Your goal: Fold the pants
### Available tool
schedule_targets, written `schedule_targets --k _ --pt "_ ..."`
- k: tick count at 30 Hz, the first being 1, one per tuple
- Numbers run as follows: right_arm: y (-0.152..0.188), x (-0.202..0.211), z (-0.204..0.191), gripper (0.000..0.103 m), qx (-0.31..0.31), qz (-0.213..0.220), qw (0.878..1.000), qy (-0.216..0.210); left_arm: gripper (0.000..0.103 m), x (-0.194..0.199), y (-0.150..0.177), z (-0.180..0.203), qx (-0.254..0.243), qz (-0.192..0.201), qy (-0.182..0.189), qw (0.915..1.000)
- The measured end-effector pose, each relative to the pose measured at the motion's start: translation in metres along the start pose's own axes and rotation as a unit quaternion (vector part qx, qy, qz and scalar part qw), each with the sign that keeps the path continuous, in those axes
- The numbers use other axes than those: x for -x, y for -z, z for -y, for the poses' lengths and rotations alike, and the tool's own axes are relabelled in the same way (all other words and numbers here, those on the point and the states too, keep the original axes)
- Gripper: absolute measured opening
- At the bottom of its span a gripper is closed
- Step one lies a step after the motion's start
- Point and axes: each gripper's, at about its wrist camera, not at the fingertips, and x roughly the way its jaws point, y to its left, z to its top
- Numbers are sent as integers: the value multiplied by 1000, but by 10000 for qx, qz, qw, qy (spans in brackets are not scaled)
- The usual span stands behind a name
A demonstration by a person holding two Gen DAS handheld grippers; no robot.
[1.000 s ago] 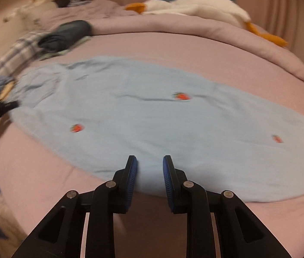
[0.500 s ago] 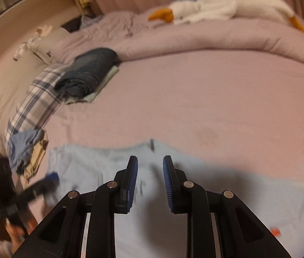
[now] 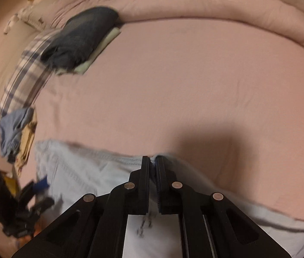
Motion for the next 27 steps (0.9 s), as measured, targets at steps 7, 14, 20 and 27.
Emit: schedule_targets --k 7,14,20,27 --pt "-3 -9 13 5 -285 273 9990 212 47 1 0 6 -83 -22 -119 9999" --pt "14 45 13 2 -377 1207 9917 250 47 1 1 6 -48 4 -122 9999" --pt "66 43 2 2 189 611 9978 199 47 1 1 5 -49 10 -112 9999" --pt "47 20 55 2 -870 1251 9828 1044 47 0 0 4 -64 -8 -106 9999"
